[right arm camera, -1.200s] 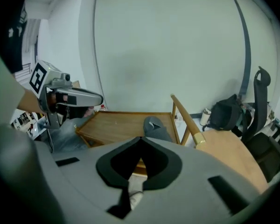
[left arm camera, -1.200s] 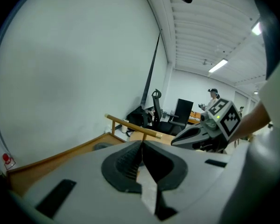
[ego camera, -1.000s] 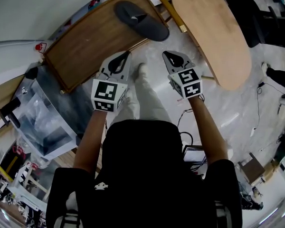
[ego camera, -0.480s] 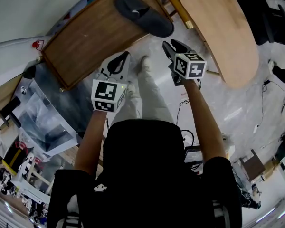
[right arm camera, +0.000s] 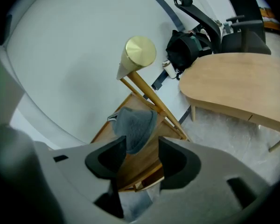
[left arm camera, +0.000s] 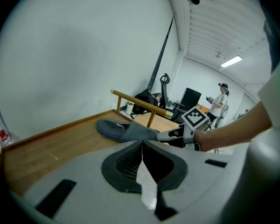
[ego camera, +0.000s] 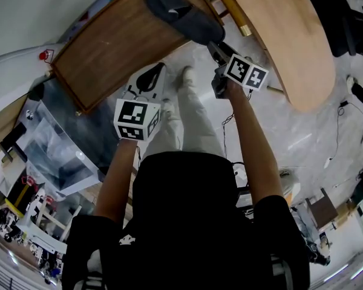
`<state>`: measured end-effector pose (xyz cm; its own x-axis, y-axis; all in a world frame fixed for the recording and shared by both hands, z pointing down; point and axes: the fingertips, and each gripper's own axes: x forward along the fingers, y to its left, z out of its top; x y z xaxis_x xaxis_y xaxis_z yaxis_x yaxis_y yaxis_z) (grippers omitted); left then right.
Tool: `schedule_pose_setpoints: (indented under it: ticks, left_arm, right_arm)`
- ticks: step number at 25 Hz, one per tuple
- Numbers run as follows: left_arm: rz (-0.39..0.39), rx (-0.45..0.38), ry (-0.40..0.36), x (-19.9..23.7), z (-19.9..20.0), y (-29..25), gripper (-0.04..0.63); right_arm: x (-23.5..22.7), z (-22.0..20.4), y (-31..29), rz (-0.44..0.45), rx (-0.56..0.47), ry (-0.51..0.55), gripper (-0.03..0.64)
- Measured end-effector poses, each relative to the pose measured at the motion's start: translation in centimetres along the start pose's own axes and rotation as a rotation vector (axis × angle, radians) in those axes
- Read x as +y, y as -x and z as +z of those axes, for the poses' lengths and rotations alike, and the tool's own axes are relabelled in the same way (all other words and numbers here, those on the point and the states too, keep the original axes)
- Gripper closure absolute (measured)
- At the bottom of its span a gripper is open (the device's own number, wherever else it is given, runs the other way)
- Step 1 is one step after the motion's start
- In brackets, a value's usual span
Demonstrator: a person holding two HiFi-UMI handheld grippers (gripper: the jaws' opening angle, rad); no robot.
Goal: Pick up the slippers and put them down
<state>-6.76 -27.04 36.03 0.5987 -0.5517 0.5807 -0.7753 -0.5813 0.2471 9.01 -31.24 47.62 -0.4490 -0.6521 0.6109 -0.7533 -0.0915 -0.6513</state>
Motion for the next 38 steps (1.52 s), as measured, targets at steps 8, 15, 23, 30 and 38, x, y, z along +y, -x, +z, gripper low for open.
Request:
schedule_pose_setpoints:
  ticks: [8, 15, 23, 30, 38]
  left_arm:
    - [0.01, 0.027, -0.009, 0.4, -1.0, -0.6, 0.588]
    - [0.005, 0.038, -0.008, 0.6, -1.4, -0.8, 0.588]
    - [-0.013, 0.002, -0.073, 0.7, -0.6, -0.4, 0.588]
    - [-0.005, -0.017, -0.078, 0.7, -0.2, 0.8, 0.588]
    - [-0.005, -0.063, -0.069, 0.2, 0.5, 2.9, 0.588]
  right_arm:
    - [0.6, 0.6, -2.2, 0.012, -0.002, -0.009, 0.427]
    - [0.6, 0.8, -2.7, -0.008, 0.004, 0.003, 0.448]
    - [1.7, 0.7, -2.2, -0.012, -0.014, 0.058, 0.477]
    - [4.1, 1.3, -0.7, 0.02, -0.04, 0.122, 0.538]
    - [7.6, 1.6, 1.5, 0.04, -0.076, 0.213, 0.558]
